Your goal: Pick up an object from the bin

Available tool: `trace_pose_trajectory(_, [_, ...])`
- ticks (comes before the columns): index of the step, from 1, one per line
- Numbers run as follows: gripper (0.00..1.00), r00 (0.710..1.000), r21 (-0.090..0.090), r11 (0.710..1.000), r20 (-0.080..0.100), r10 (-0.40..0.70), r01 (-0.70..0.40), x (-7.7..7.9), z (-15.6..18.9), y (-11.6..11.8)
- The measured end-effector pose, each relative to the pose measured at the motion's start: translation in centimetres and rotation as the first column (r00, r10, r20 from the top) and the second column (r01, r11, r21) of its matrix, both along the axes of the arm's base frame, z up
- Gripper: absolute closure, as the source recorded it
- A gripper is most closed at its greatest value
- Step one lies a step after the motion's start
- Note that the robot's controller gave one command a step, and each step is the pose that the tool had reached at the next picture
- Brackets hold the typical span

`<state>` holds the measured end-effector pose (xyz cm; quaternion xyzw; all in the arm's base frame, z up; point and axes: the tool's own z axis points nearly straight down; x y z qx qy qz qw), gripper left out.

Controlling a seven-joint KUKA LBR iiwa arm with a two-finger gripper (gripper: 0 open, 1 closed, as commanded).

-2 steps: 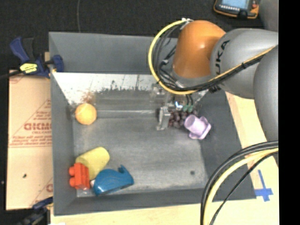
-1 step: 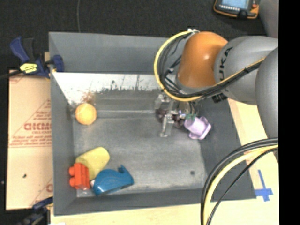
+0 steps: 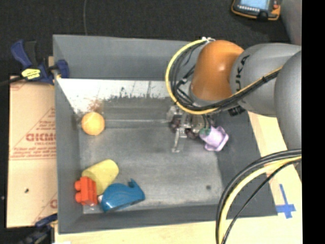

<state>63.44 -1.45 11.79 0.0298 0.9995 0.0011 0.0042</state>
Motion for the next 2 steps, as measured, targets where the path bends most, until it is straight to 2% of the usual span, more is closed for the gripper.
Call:
trace_pose_trajectory(1, [0.0,1.0,0.0,1.0,0.008,-0.002,0.002,0.5,3.6,-0.2])
trace_pose_trajectory(2, [0.0,0.999,0.001,0.999,-0.002,-0.045,0.045,-0.8,-2.1,-2.3])
